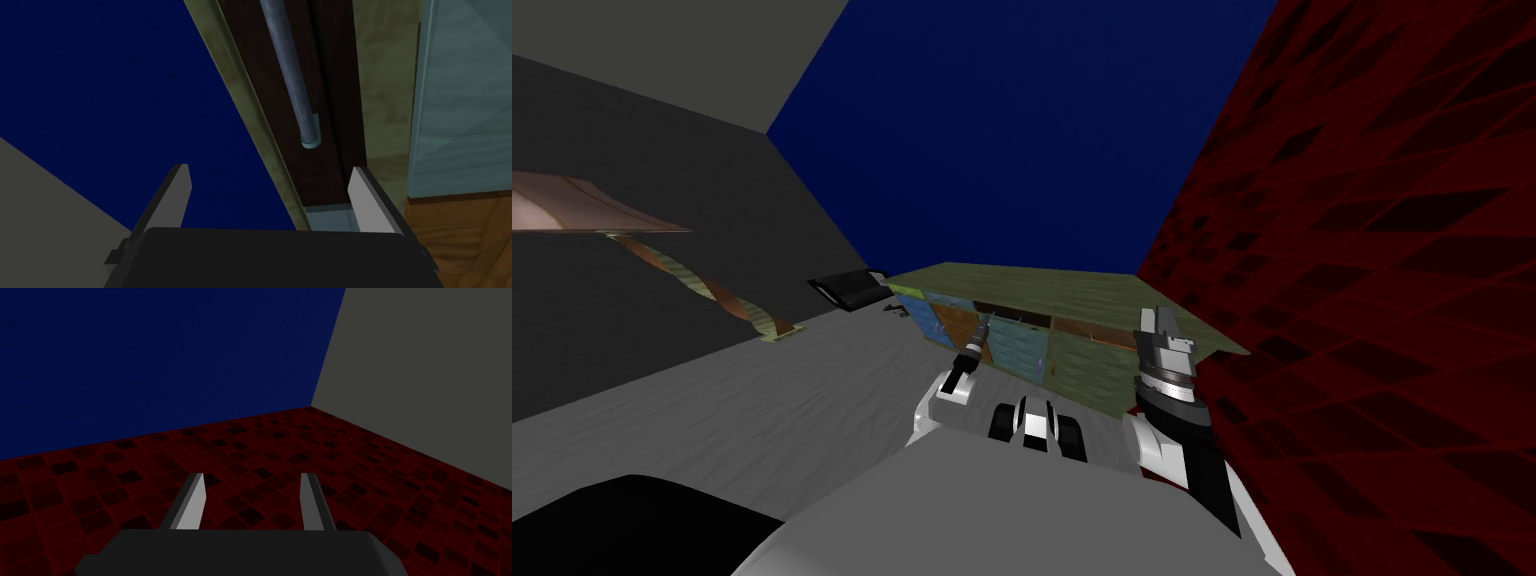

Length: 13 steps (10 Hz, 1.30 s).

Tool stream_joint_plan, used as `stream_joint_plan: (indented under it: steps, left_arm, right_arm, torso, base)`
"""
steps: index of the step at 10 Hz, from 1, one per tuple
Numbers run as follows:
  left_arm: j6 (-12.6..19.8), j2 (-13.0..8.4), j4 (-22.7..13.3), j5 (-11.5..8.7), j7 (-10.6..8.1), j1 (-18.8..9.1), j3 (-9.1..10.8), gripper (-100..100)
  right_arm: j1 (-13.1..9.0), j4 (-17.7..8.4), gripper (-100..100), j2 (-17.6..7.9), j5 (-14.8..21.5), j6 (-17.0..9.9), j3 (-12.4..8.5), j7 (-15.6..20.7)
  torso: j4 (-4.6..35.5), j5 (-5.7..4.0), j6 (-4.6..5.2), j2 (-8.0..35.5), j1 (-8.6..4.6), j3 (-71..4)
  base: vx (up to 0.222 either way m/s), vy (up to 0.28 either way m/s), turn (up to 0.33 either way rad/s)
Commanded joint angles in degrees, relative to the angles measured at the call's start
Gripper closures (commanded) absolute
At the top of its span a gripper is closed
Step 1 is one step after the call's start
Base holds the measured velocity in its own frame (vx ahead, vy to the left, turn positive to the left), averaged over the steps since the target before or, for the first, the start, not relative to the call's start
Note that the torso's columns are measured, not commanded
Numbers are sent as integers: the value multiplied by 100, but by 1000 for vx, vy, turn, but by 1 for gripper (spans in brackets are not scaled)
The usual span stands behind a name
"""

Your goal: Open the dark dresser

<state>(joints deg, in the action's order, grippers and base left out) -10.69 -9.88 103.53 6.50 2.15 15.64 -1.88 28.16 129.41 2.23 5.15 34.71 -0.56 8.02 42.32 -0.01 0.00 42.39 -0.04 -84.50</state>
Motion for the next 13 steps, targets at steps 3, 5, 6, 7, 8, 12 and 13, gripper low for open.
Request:
stream_joint_plan:
  steps: [3,5,6,7,8,12,13]
  left_arm:
    - [156,-128,-409,76,59,-162,-64,-100]
    - [150,-138,-478,83,65,-183,-67,-100]
    - [88,-45,-783,145,212,-475,220,-100]
    - [88,-45,-931,145,212,-601,258,-100]
    - [29,53,-1141,205,357,-822,499,-100]
    - [-31,150,-1747,266,502,-1405,909,-100]
    - [-31,150,-1827,266,502,-1425,909,-100]
  right_arm:
    - [0,0,0,0,0,0,0,0]
    - [0,0,0,0,0,0,0,0]
    - [0,0,0,0,0,0,0,0]
    - [-2,0,0,0,0,0,0,0]
    - [-2,-1,0,0,0,-1,0,0]
    - [-2,0,0,0,0,0,0,0]
    - [-1,0,0,0,0,0,0,0]
  torso:
    - [-4,1,-1,-11,3,-7]
    - [-3,1,0,-9,4,-6]
    - [-1,0,-1,-2,1,-2]
    - [5,3,3,19,12,10]
    - [5,4,-1,17,13,11]
    - [-8,-1,4,-23,-2,-16]
    - [-5,0,-2,-17,1,-11]
  base:
    - [58,20,-41]
    - [36,14,-29]
    - [-69,44,-179]
    - [-95,53,-143]
    - [-128,73,-214]
    - [-82,38,-115]
    - [-35,14,24]
